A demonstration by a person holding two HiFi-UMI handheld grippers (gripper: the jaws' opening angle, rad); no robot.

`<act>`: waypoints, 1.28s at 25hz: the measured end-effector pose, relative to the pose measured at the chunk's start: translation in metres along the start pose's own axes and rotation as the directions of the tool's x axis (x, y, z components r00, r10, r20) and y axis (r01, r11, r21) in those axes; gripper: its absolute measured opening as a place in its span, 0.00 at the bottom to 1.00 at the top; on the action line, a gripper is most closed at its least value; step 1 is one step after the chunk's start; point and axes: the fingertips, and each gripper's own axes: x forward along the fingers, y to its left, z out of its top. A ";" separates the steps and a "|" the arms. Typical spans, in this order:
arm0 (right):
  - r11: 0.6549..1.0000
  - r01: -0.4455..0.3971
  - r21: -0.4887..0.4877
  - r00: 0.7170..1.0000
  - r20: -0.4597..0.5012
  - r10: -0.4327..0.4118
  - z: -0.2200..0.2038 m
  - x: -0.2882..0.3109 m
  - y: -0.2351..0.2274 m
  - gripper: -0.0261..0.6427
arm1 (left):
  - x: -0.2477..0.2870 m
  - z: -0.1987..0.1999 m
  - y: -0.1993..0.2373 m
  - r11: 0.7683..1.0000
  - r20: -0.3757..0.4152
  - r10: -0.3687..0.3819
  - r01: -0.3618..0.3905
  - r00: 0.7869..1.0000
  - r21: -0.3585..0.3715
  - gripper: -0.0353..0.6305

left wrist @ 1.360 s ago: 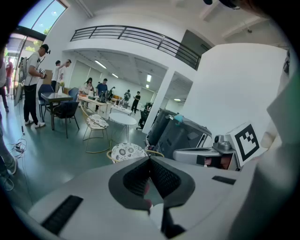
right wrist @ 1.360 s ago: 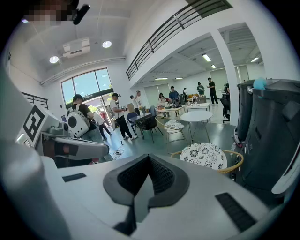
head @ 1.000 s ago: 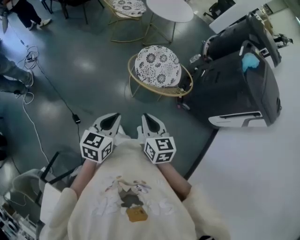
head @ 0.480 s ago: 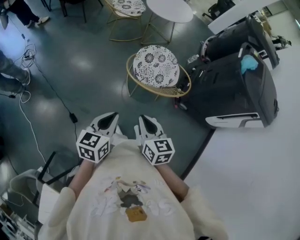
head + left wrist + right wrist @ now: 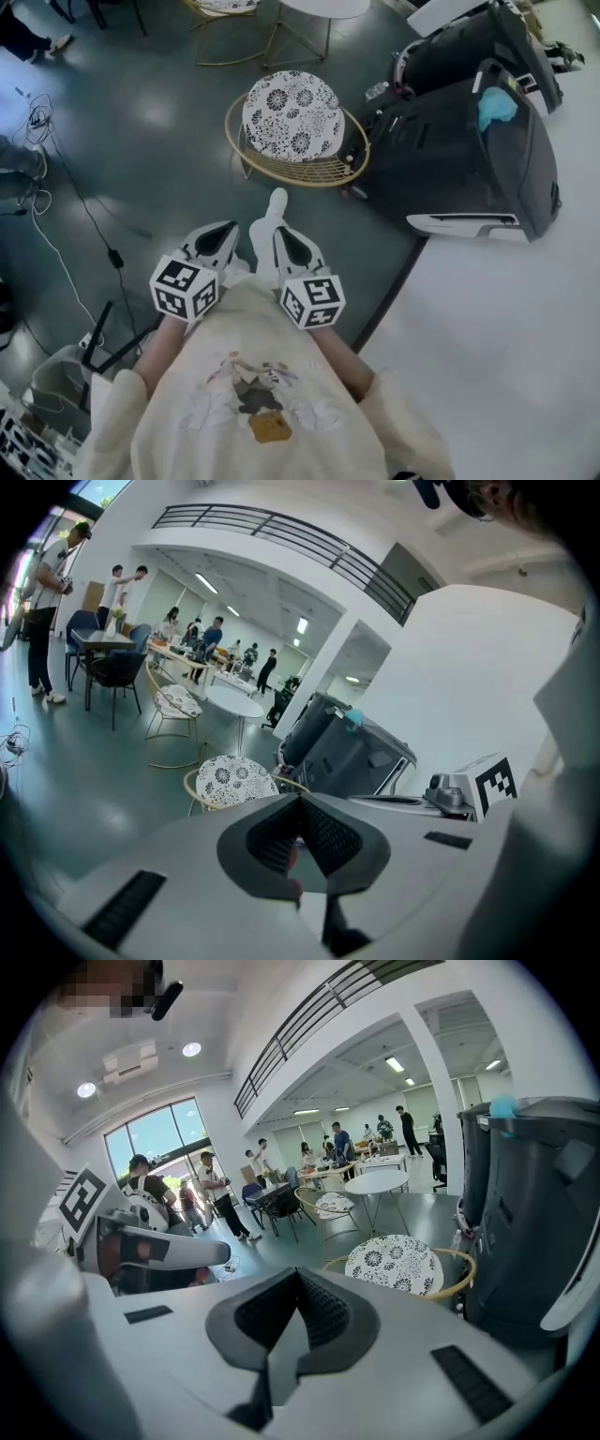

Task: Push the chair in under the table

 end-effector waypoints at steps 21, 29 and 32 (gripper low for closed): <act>0.948 -0.293 -0.123 0.956 -0.042 0.290 0.132 0.101 -0.146 0.05 | 0.182 0.125 -0.009 0.964 -0.007 0.188 -0.183 0.982 0.194 0.07; 0.950 -0.291 -0.118 0.951 -0.146 0.273 0.122 0.115 -0.172 0.06 | 0.224 0.119 -0.017 0.959 -0.095 0.110 -0.081 0.989 0.271 0.07; 0.941 -0.313 -0.130 0.940 -0.184 0.287 0.117 0.127 -0.158 0.06 | 0.220 0.115 -0.004 0.950 -0.145 0.091 -0.043 0.985 0.310 0.11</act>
